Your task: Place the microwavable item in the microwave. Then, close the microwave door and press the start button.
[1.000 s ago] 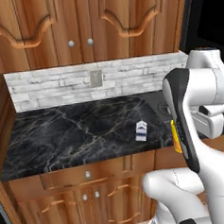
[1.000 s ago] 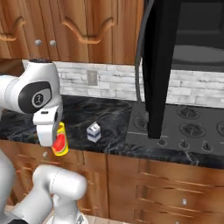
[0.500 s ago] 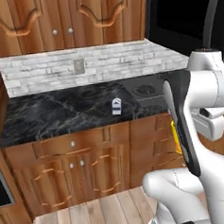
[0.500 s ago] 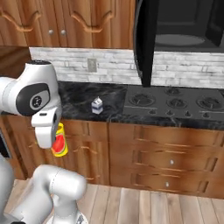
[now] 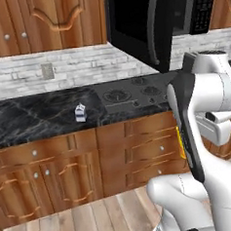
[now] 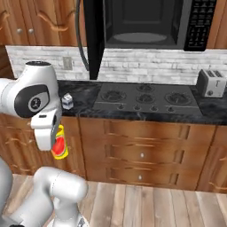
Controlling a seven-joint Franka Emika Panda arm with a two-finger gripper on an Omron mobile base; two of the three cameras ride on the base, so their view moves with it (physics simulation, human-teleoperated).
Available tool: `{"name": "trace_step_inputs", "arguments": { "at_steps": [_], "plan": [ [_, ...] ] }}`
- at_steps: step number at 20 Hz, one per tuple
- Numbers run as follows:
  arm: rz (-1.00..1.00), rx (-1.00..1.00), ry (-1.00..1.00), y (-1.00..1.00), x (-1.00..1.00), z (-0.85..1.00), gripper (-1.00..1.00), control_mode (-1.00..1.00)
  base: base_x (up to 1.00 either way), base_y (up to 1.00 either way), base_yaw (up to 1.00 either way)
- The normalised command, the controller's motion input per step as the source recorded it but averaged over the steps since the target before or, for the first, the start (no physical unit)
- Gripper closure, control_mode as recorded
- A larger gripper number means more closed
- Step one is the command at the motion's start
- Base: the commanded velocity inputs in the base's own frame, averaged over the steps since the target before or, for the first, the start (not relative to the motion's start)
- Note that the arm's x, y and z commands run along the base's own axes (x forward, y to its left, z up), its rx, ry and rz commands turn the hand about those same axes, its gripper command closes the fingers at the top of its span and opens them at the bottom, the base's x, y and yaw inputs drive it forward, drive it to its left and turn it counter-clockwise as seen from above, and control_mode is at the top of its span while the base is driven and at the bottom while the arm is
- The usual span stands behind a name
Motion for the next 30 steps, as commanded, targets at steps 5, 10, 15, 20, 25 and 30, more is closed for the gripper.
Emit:
{"name": "trace_step_inputs", "arguments": {
  "at_steps": [5, 10, 15, 20, 25, 30],
  "plan": [
    [0.00, 0.00, 0.00, 0.00, 0.00, 0.00, 1.00, 1.00, 0.09, -1.00, 0.05],
    [0.00, 0.00, 0.00, 0.00, 0.00, 0.00, 1.00, 1.00, 0.22, -0.89, 0.12],
    [0.00, 0.00, 0.00, 0.00, 0.00, 0.00, 1.00, 1.00, 0.56, -0.46, 0.11],
    [0.00, 0.00, 0.00, 0.00, 0.00, 0.00, 1.00, 1.00, 0.73, -0.07, 0.04],
    [0.00, 0.00, 0.00, 0.00, 0.00, 0.00, 1.00, 1.00, 0.79, 0.00, 0.00],
    [0.00, 0.00, 0.00, 0.00, 0.00, 0.00, 1.00, 1.00, 0.70, 0.00, 0.00]
  ]
}}
